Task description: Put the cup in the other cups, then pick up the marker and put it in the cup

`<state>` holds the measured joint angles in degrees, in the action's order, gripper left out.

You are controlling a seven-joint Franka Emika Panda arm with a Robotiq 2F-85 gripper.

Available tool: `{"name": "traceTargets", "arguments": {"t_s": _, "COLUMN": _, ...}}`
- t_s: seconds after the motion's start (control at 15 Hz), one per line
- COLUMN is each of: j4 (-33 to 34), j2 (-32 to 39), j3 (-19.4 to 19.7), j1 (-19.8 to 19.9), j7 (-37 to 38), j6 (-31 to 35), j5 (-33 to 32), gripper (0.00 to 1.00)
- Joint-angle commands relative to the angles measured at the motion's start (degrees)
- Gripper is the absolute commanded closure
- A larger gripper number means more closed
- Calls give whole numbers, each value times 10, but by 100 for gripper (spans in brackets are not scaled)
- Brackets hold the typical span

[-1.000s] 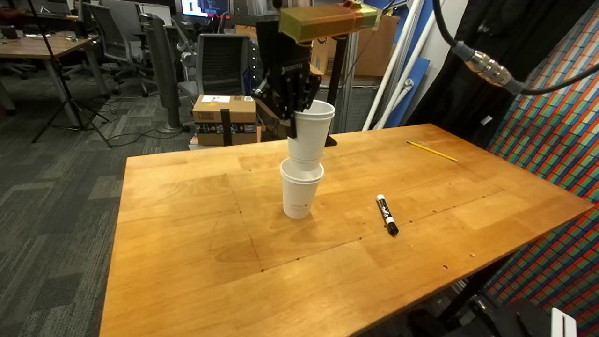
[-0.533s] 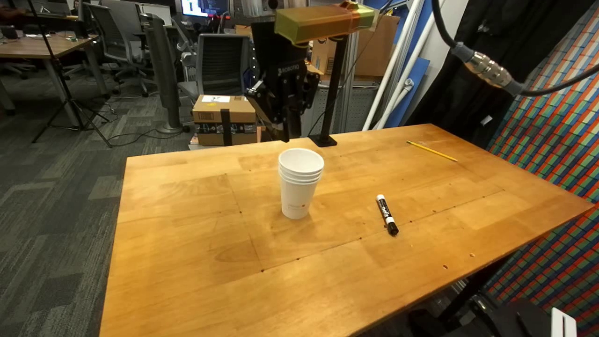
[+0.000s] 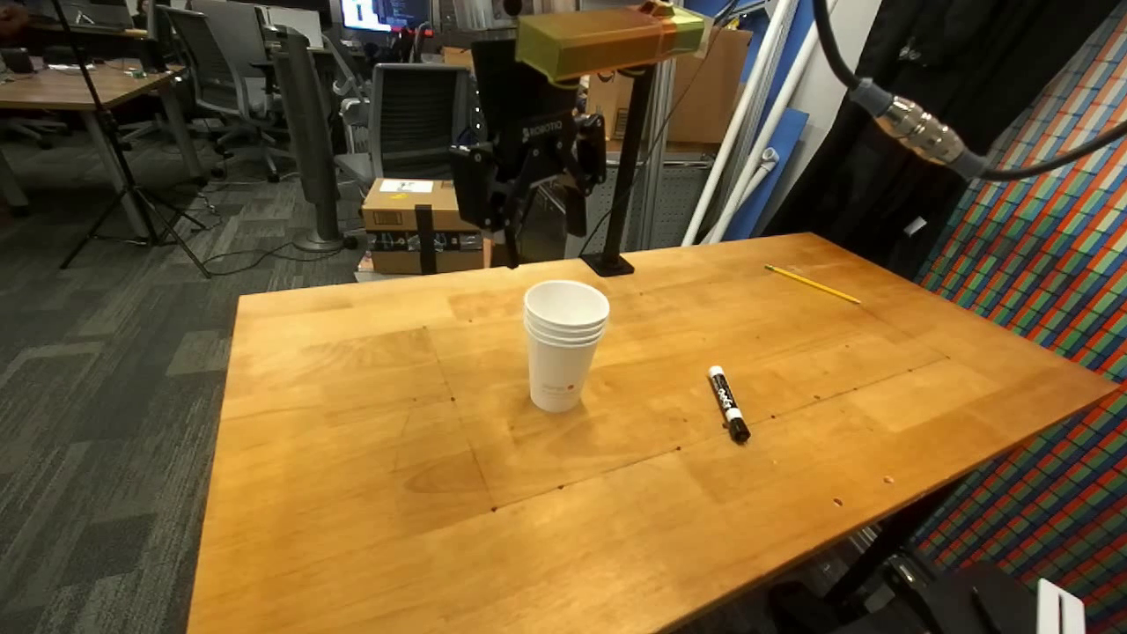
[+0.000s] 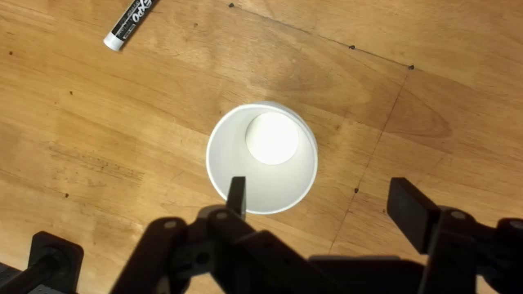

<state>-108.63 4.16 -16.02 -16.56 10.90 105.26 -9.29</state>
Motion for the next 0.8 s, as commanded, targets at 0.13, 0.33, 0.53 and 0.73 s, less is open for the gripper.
{"name": "traceTargets", "arguments": {"t_s": 0.13, "j4": -9, "j2": -16, "j3": 20, "j1": 15, "j7": 7, "j6": 9, "j5": 0, "gripper": 0}}
{"name": "traceTargets", "arguments": {"t_s": 0.33, "j4": -12, "j2": -22, "j3": 41, "j1": 32, "j7": 18, "j6": 12, "j5": -4, "gripper": 0}}
{"name": "traceTargets", "arguments": {"t_s": 0.53, "j4": -22, "j2": -36, "j3": 61, "j1": 49, "j7": 59, "j6": 24, "j5": -17, "gripper": 0}}
{"name": "traceTargets", "arguments": {"t_s": 0.73, "j4": -43, "j2": -62, "j3": 76, "j1": 66, "j7": 122, "j6": 37, "j5": -23, "gripper": 0}}
